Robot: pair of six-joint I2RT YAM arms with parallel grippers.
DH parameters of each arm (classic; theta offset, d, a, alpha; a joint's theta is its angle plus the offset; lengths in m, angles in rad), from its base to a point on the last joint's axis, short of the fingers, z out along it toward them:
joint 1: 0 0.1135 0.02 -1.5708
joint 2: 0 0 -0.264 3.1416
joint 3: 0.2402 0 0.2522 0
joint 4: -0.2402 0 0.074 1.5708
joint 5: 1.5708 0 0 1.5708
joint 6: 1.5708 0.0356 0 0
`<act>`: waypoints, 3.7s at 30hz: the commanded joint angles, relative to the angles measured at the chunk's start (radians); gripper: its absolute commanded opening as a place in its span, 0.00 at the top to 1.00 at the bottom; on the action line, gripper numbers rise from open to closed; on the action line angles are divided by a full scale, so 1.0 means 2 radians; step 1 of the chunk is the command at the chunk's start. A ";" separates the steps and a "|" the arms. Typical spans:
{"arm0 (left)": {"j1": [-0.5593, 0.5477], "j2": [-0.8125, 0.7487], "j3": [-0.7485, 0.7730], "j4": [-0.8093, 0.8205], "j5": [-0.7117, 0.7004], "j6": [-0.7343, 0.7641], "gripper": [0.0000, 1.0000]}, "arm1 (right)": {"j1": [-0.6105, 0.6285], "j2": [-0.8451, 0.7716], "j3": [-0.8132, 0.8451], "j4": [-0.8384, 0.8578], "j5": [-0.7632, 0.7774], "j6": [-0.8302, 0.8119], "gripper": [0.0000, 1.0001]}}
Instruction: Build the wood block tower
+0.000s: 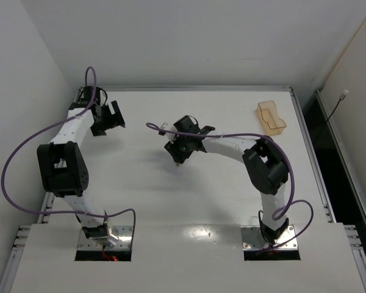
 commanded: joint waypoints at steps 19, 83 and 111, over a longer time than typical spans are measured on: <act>0.007 0.014 0.021 0.011 0.029 -0.001 0.15 | 0.019 0.043 0.058 -0.034 0.058 0.015 0.59; -0.019 -0.054 -0.065 0.047 0.004 -0.010 0.09 | 0.045 -0.065 0.112 -0.060 0.115 0.051 1.00; -0.024 -0.023 -0.032 0.042 0.013 -0.010 0.09 | -0.084 0.021 0.195 -0.149 0.106 0.097 1.00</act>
